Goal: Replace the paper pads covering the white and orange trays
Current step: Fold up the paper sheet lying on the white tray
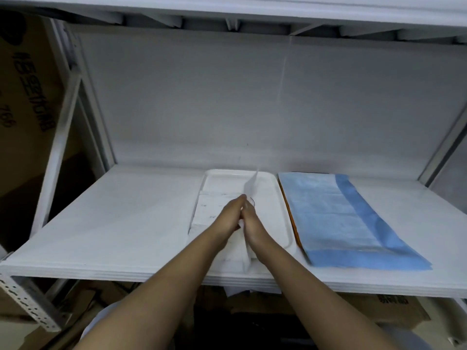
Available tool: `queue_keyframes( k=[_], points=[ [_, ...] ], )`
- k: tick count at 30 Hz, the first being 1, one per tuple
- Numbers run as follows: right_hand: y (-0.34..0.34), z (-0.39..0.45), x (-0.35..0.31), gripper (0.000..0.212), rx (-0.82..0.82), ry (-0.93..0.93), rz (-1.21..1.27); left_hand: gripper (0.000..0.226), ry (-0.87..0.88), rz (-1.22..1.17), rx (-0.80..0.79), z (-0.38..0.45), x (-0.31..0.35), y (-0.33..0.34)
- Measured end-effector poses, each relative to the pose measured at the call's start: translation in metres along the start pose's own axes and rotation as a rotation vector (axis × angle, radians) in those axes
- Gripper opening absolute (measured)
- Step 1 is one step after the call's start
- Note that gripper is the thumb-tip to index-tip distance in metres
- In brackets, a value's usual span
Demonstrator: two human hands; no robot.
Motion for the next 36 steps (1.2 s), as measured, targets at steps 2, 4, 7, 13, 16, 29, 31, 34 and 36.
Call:
queue_keyframes(
  k=[2,4,7,13,16,29,31,34,36],
  points=[
    [0.016,-0.002,-0.003,0.028,-0.058,-0.027,-0.086,0.031,-0.02,0.068,0.022,0.004,0.002,-0.022],
    [0.028,-0.003,-0.001,0.034,-0.116,-0.05,-0.143,0.035,-0.047,0.115,0.038,0.008,-0.001,-0.042],
    [0.043,-0.01,0.009,0.05,-0.245,-0.067,-0.213,0.034,-0.057,0.187,0.075,0.013,-0.005,-0.07],
    [0.038,-0.017,0.036,0.065,-0.273,0.079,-0.494,0.056,0.002,0.572,0.313,0.012,-0.023,-0.117],
    [0.032,-0.015,0.042,0.066,-0.25,0.044,-0.805,0.058,0.06,0.727,0.376,0.009,-0.034,-0.127],
    [0.021,-0.003,0.058,0.056,-0.164,-0.147,-1.226,0.061,0.033,1.308,0.31,0.022,-0.061,-0.126],
    [0.015,0.01,0.052,0.047,-0.092,-0.194,-1.223,0.062,0.086,1.374,0.19,0.033,-0.066,-0.113],
    [0.017,0.027,0.07,0.052,-0.233,-0.063,-1.249,0.058,0.103,1.449,0.003,0.048,-0.078,-0.095],
    [0.02,0.032,0.083,0.055,-0.336,0.004,-1.243,0.055,0.079,1.479,-0.078,0.054,-0.089,-0.091]
  ],
)
Point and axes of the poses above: each hand's wrist, its own z-axis towards the middle knuckle, its own y-axis out of the palm, x = y × z, the point moved 8 cm from there along z, towards the middle knuckle, and after that the axes turned 4 degrees about -x, right-handed, at the moved point
